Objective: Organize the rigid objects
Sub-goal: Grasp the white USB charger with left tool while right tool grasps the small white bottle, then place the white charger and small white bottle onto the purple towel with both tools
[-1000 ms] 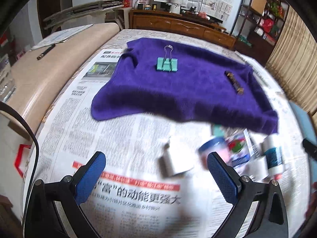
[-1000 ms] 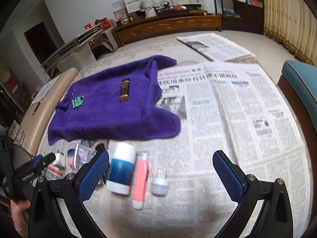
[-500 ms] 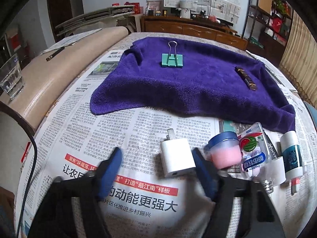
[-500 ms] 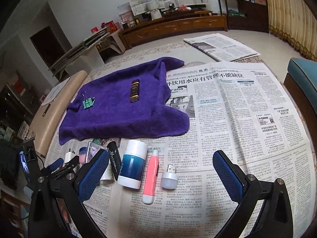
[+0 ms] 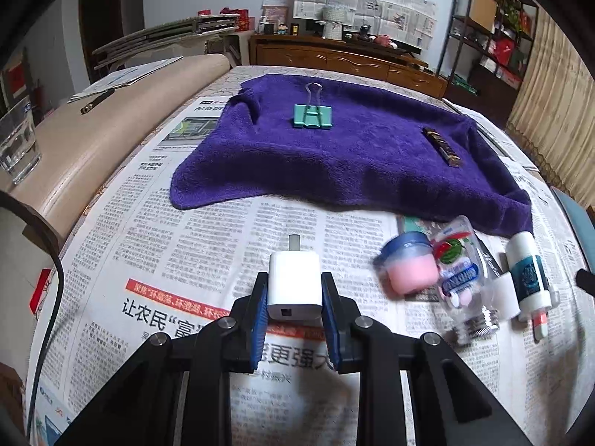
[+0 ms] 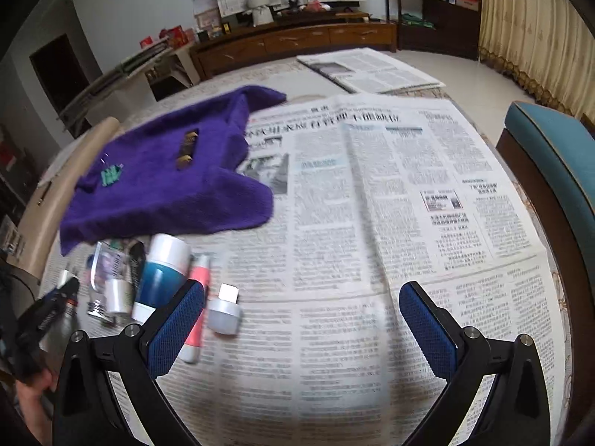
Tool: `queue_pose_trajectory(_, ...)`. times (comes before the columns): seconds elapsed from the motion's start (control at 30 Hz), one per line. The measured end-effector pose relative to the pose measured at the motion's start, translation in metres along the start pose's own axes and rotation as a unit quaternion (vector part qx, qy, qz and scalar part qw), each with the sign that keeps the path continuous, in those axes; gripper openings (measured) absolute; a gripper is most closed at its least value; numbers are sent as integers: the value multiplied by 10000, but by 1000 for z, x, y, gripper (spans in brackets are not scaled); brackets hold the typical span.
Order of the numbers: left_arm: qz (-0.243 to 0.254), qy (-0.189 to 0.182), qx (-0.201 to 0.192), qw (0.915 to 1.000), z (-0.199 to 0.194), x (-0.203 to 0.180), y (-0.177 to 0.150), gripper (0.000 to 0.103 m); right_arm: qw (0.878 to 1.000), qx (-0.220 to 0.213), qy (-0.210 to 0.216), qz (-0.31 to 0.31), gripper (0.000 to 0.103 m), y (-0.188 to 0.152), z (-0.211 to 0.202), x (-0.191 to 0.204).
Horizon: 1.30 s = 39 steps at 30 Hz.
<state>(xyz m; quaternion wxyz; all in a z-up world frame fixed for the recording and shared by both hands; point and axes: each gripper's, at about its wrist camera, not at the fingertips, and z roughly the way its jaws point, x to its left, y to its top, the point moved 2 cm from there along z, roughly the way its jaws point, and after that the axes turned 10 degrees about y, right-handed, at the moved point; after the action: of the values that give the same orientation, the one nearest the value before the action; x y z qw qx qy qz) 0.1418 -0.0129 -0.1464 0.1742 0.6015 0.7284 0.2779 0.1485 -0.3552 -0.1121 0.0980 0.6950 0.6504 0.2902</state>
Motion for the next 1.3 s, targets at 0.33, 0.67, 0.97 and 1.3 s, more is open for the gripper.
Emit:
queue_pose_trajectory(0.33, 35, -224, 75, 9997, -4, -4, -4, 25, 9982, 282, -29, -520, 93, -18, 35, 32)
queue_pose_trajectory(0.67, -8, -262, 101, 9996, -2, 2, -4, 25, 9980, 110, -342, -517, 77, -20, 33, 25)
queue_pose_trajectory(0.97, -112, -208, 75, 9997, -1, 15, -1, 25, 9970, -57, -218, -745, 25, -21, 31, 33)
queue_pose_trajectory(1.3, -225, -435, 14, 9988, -7, 30, 18, 25, 9981, -205, 110, -563, 25, -6, 18, 37)
